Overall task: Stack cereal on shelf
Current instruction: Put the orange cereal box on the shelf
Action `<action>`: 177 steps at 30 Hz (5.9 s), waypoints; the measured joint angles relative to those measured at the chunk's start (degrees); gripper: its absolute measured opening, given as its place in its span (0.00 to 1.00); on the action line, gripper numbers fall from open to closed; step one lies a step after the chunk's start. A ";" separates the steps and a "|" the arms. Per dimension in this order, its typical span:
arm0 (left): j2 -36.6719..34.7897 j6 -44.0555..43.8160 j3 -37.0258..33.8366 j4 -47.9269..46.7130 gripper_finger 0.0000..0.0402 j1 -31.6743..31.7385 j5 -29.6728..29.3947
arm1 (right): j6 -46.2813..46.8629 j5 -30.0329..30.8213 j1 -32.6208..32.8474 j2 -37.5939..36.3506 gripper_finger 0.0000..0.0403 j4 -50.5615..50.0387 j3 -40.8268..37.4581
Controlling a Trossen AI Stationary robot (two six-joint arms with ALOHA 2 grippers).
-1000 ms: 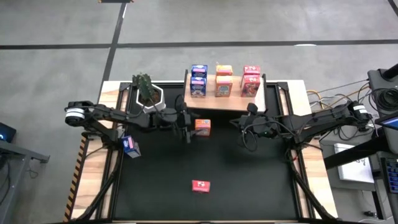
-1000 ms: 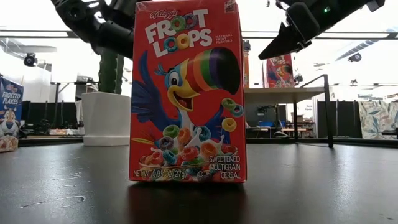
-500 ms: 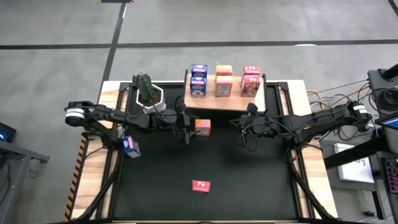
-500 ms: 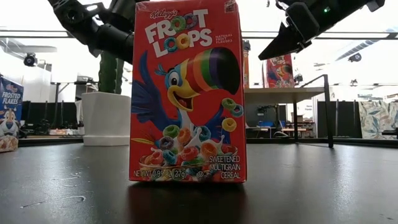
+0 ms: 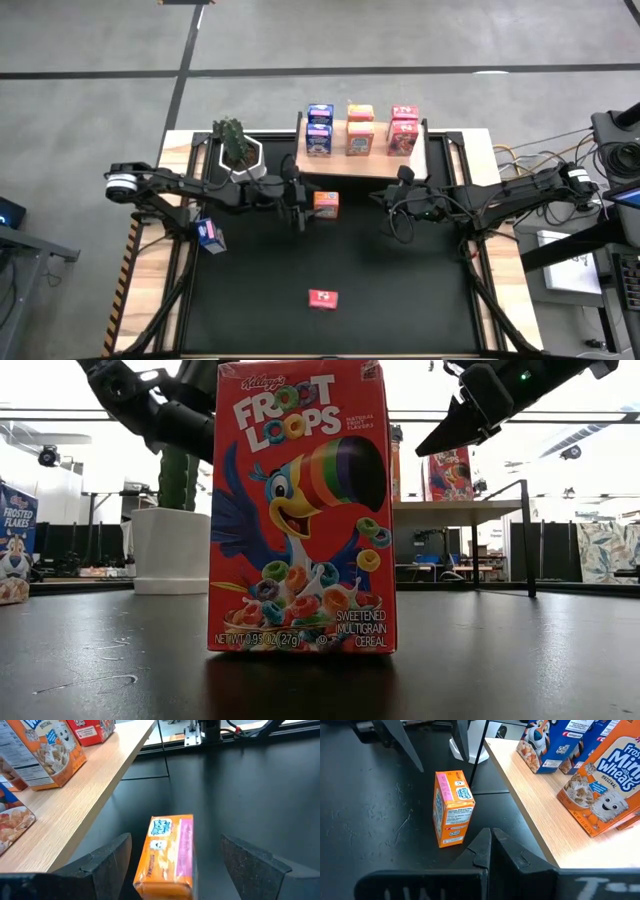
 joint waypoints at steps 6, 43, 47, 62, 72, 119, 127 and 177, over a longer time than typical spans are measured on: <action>5.34 0.44 0.13 4.76 0.71 0.30 -0.12 | 0.02 -0.03 -0.02 0.00 0.02 -0.04 -0.01; 5.14 -0.68 1.18 4.47 0.44 -0.84 1.49 | 1.53 -0.07 -0.02 0.00 0.02 -0.23 -0.04; 0.20 -0.91 1.18 4.35 0.44 -1.03 4.95 | 1.46 -0.07 -0.01 0.00 0.02 -0.23 -0.04; -2.03 4.56 12.14 3.41 0.44 2.97 5.54 | 0.87 -0.09 -0.02 0.00 0.02 -0.26 -0.07; 3.62 5.18 17.59 4.94 0.44 6.60 5.52 | 0.44 -0.15 -0.02 0.00 0.02 -0.32 -0.07; 12.59 3.17 21.99 9.35 0.55 8.69 5.50 | 1.44 -0.17 -0.01 0.00 0.02 -0.65 -0.07; 12.28 2.65 21.99 9.39 0.56 8.27 5.48 | 1.46 -0.17 -0.02 0.00 0.02 -0.65 -0.07; 4.34 15.92 21.99 5.17 0.56 -1.66 -5.32 | -13.02 6.56 -7.21 14.87 0.02 28.16 -0.04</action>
